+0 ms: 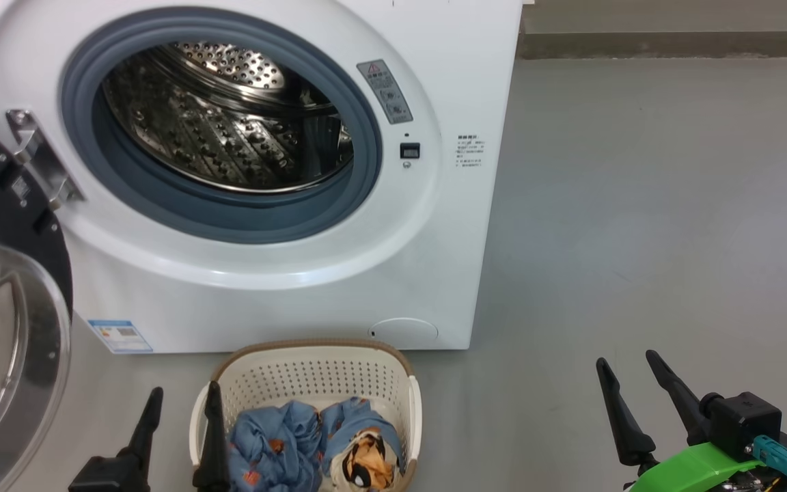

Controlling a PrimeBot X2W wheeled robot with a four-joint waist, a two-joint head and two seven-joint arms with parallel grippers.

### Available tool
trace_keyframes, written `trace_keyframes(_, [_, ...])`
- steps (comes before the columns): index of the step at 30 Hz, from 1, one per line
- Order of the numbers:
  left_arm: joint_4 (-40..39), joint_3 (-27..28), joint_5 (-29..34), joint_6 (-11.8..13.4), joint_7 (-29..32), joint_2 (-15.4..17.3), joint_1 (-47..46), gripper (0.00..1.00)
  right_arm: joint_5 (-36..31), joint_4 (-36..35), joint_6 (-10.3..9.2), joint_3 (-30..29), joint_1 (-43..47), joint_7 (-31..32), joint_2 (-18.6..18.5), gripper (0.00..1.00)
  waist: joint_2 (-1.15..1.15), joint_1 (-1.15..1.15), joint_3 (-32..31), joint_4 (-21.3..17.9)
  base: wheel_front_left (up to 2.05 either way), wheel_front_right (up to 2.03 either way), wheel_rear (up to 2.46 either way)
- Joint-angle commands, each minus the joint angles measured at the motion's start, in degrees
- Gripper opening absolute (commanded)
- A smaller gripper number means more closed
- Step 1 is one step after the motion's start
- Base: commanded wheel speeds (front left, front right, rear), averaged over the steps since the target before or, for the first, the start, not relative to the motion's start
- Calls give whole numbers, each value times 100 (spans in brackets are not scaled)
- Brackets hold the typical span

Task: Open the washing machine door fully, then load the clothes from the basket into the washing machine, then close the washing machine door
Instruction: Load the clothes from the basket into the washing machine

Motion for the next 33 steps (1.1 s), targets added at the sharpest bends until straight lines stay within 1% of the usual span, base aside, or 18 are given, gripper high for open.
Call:
trace_keyframes(1, [-136,154,49,-1,-65,53,-175,100,69,-126,9,138,-192,-50,-24,100,0,0,11,4,125,-125,0])
trace_keyframes(8, [-84,94,36,-18,-76,77,-196,100,73,-90,9,135,-217,-60,-24,100,0,0,18,11,69,-69,0])
trace_keyframes(33, [-27,-11,-35,-6,-57,159,-200,100,99,-60,9,135,-211,-88,-24,100,0,0,-14,32,0,0,0])
